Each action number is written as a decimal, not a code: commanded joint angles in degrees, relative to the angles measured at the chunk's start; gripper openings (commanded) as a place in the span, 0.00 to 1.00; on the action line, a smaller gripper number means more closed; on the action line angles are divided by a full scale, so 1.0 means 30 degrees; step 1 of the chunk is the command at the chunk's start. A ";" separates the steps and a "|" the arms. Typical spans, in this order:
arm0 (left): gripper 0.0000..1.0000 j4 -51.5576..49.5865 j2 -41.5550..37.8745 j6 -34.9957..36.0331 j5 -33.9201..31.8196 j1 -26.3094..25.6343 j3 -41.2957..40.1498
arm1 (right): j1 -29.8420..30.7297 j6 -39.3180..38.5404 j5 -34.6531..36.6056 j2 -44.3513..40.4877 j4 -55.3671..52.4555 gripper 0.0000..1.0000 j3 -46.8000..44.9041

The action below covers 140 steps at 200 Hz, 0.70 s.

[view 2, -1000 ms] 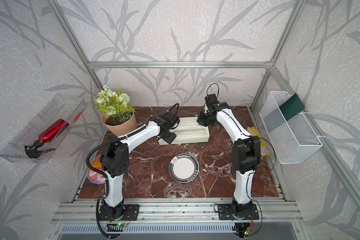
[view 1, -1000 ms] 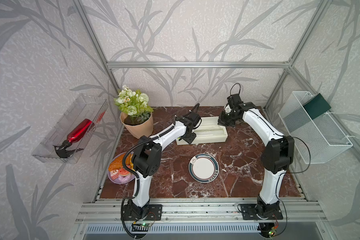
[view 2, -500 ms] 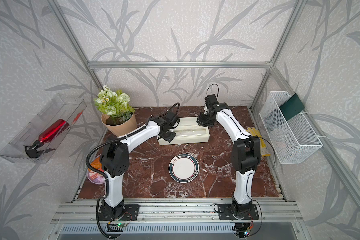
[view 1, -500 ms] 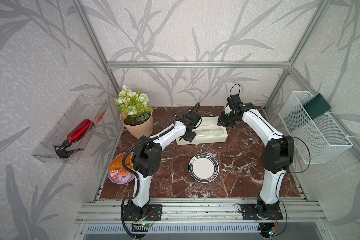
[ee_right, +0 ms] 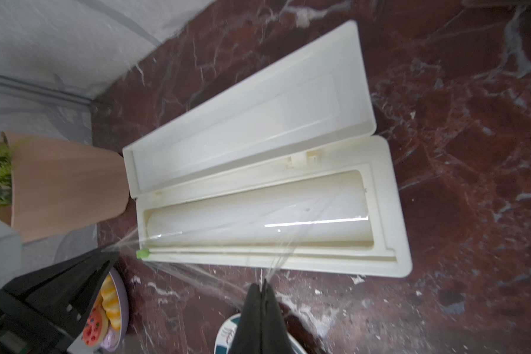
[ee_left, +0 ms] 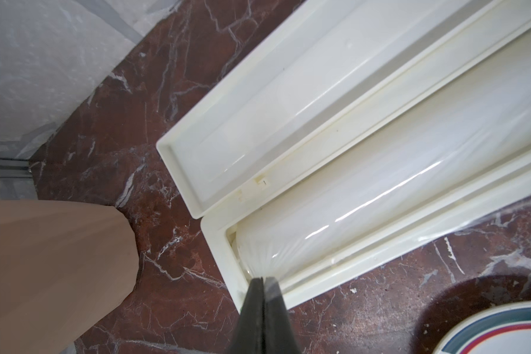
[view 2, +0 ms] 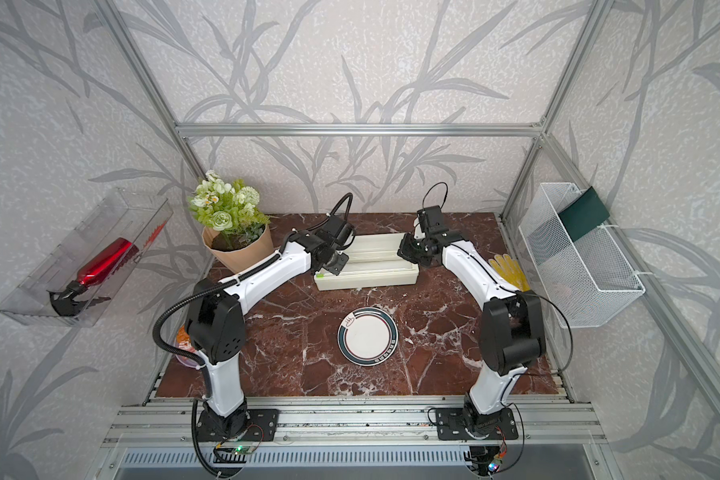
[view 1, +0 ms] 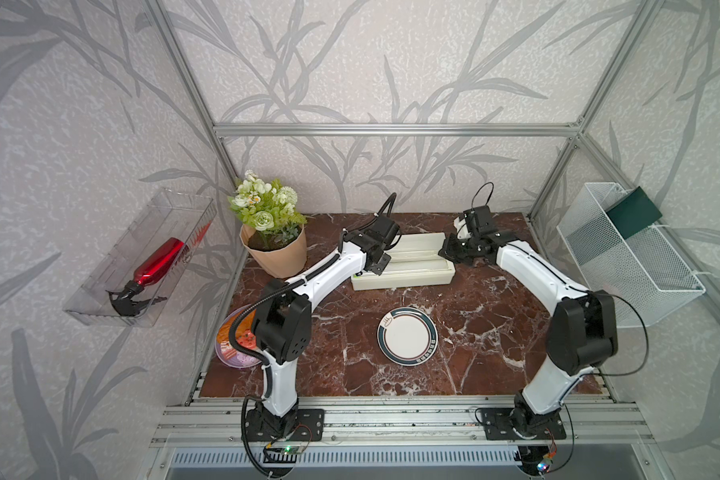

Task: Wrap the plate with plastic wrap
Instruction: Pull the plastic wrap from the plastic wrap cutting box.

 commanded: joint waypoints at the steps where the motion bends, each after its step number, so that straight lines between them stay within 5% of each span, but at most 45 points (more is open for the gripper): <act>1: 0.00 0.2037 -0.1730 -0.0509 -0.1335 -0.0018 -0.1036 | 0.0243 0.1808 0.1439 -0.2031 0.6850 0.00 -0.3016; 38: 0.00 0.3429 -0.2376 -0.0660 -0.0301 -0.0167 -0.2374 | 0.0487 0.5839 0.0640 -0.2027 1.2041 0.00 -0.5405; 81: 0.00 0.5255 -0.3791 -0.0826 -0.2335 -0.0232 -0.3814 | 0.0486 1.0356 0.0401 -0.1771 1.6677 0.00 -0.7093; 140: 0.00 0.7952 -0.5196 0.0397 -0.4234 -0.0239 -0.4225 | 0.0457 1.2549 0.0597 -0.1592 1.9629 0.00 -0.7495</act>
